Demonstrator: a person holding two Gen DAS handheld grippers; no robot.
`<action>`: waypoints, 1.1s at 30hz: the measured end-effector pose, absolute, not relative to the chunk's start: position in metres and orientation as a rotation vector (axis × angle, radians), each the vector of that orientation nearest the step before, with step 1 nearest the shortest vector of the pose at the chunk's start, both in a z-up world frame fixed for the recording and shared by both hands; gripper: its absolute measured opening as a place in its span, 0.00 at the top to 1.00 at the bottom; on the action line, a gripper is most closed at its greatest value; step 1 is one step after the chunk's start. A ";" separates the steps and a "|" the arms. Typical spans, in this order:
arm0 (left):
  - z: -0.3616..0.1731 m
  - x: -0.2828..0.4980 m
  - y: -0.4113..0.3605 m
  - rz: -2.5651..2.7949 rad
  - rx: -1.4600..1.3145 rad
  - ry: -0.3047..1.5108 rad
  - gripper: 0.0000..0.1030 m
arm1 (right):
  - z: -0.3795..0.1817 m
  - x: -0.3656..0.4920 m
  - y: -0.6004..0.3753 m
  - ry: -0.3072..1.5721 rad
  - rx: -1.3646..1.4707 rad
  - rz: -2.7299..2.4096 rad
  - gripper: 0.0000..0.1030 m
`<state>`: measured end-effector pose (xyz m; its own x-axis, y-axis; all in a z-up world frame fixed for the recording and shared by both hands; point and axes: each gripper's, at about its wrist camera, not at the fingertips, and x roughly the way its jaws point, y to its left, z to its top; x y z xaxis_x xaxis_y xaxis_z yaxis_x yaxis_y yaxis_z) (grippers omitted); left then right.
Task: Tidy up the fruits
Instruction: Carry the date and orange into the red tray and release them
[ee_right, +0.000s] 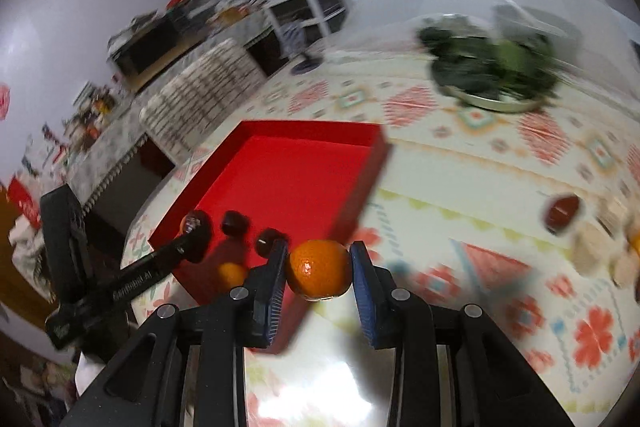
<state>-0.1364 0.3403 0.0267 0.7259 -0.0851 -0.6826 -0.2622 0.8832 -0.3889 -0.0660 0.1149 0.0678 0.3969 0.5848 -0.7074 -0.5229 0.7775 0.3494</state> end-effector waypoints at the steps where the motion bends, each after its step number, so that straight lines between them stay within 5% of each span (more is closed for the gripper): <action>1: 0.026 -0.136 0.342 0.101 -0.492 0.761 0.69 | 0.066 -0.063 0.126 0.933 0.062 0.709 0.67; 10: 0.032 -0.139 0.356 0.093 -0.522 0.739 0.68 | 0.042 -0.036 0.190 0.983 -0.033 0.714 0.67; 19: 0.037 -0.146 0.366 0.102 -0.572 0.722 0.49 | 0.052 -0.029 0.185 0.959 0.026 0.706 0.62; 33: 0.058 -0.151 0.330 0.031 -0.564 0.712 0.33 | 0.077 -0.081 0.003 0.851 0.141 0.479 0.50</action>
<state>-0.1514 0.3301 0.0575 0.7631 -0.1604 -0.6260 -0.2142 0.8512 -0.4792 -0.0809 0.0028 0.0766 0.5608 0.4603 -0.6882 -0.3497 0.8851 0.3071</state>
